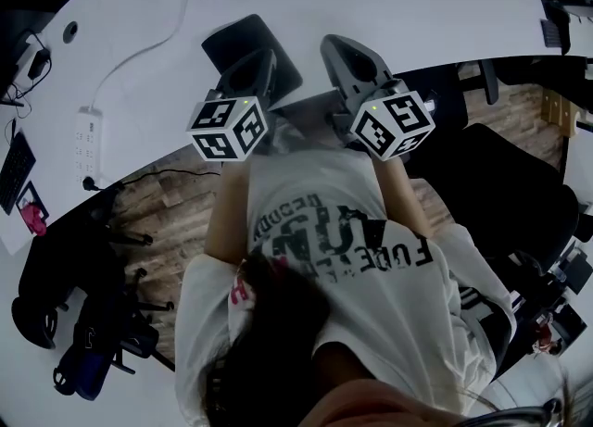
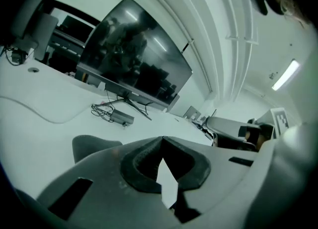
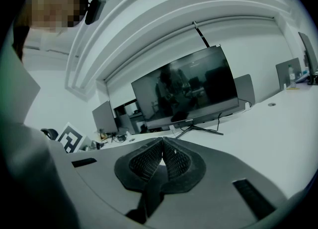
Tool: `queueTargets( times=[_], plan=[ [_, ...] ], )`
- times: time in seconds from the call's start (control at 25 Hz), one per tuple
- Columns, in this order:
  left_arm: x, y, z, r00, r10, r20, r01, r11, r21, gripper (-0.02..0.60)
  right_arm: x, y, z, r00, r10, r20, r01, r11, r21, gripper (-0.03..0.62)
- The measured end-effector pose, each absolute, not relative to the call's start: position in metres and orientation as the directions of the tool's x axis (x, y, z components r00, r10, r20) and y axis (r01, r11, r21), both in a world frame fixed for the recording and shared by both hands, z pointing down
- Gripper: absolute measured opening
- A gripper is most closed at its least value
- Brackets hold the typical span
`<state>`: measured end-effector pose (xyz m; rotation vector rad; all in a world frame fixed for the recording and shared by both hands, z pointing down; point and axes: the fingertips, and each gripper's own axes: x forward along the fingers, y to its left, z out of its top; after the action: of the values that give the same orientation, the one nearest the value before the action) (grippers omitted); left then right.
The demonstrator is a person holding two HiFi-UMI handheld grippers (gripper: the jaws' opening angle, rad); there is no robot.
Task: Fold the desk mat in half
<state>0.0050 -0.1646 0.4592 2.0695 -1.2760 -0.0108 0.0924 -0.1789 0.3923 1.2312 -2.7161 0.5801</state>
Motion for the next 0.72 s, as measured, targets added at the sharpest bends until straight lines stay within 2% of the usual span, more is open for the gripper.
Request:
queueTargets(
  times=[0.52, 0.72],
  plan=[
    [-0.067, -0.157, 0.378, 0.442, -0.873, 0.205, -0.852, -0.338, 0.4, 0.003, 0.043, -0.152, 0.372, -0.661, -0.715, 0.227, -0.747, 0.601, -0.284, 0.0],
    [-0.091, -0.152, 0.36, 0.431, -0.887, 0.162, -0.849, -0.339, 0.405, 0.003, 0.024, -0.144, 0.363, -0.666, -0.719, 0.199, -0.741, 0.607, -0.285, 0.0]
  ],
)
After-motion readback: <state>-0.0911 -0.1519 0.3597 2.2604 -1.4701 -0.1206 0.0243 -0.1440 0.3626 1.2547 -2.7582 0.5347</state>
